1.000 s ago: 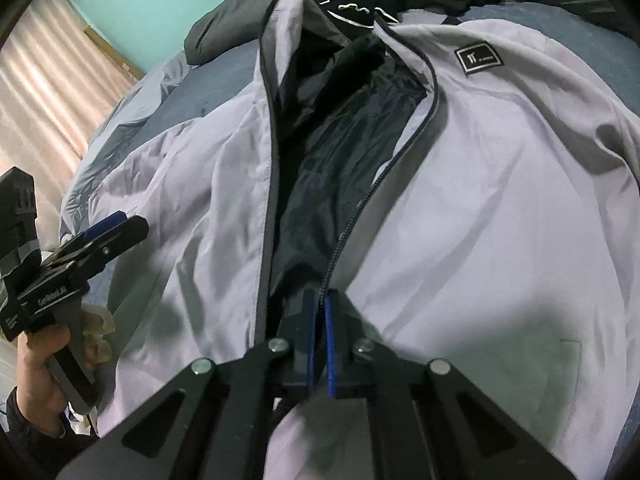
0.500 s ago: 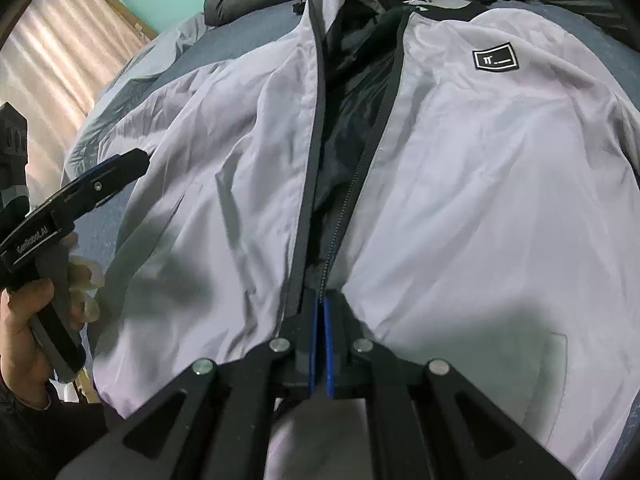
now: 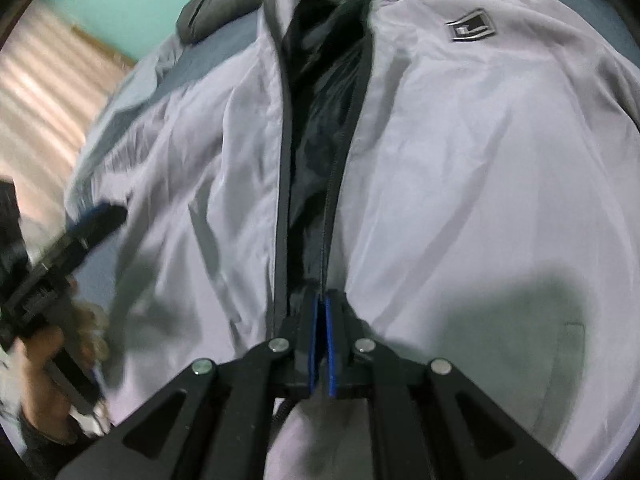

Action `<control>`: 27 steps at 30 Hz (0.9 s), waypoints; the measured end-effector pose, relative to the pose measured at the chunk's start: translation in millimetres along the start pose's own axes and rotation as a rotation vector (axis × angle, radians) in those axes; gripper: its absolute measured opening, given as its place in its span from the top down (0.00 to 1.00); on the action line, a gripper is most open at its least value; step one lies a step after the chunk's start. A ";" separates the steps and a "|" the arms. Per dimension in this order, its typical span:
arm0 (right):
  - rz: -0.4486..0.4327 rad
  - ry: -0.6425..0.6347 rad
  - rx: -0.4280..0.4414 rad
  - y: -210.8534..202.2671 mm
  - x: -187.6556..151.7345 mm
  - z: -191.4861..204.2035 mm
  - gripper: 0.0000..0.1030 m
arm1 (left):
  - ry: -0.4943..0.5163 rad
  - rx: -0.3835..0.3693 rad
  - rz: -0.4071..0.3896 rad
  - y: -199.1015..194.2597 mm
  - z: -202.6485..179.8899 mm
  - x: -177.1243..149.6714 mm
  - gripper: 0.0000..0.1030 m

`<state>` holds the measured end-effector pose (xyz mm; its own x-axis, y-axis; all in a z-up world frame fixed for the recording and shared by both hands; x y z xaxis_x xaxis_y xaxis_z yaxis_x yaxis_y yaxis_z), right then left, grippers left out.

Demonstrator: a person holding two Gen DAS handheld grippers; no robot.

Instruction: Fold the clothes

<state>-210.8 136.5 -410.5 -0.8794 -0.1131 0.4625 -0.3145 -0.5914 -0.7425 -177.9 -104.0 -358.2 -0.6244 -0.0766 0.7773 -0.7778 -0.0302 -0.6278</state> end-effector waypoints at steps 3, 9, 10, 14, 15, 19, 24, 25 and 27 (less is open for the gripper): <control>-0.059 0.052 0.071 -17.0 15.9 6.2 0.91 | 0.001 0.011 0.008 -1.0 7.3 -5.4 0.00; -0.052 0.075 0.141 -8.1 19.2 26.7 0.60 | 0.015 0.018 0.032 -3.2 16.7 -19.6 0.00; -0.039 0.074 0.141 -3.2 17.8 28.6 0.60 | 0.016 0.019 0.033 -4.6 18.9 -20.8 0.00; 0.008 0.047 0.116 16.6 7.4 32.9 0.60 | 0.008 0.020 0.032 -9.9 28.1 -23.2 0.00; 0.013 0.041 0.114 18.4 5.6 33.1 0.60 | 0.005 0.021 0.030 -11.1 30.4 -23.7 0.00; 0.018 -0.010 0.091 22.4 1.3 35.7 0.70 | -0.002 0.026 0.037 -11.9 39.8 -28.6 0.00; 0.016 -0.018 0.129 22.8 -1.6 40.5 0.97 | -0.013 0.026 0.042 -13.8 47.6 -33.4 0.00; 0.014 -0.019 0.134 22.0 -2.5 41.5 0.98 | -0.012 0.027 0.039 -14.8 48.7 -33.1 0.00; 0.007 -0.022 0.135 20.6 -3.2 43.4 0.98 | -0.020 0.027 0.036 -16.4 51.9 -33.8 0.00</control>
<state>-198.9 90.1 -406.3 -0.8729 -0.1347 0.4690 -0.2558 -0.6922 -0.6749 -140.3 -152.6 -376.3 -0.6502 -0.0980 0.7534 -0.7524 -0.0544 -0.6565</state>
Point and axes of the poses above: each gripper's, at about its wrist camera, not at the fingertips, and y roughly the way its jaws point, z to its left, x to its top, the point moved 10 cm from there along y, roughly the way its jaws point, and after that the axes turned 8 degrees about -z, right-handed, at the moved point
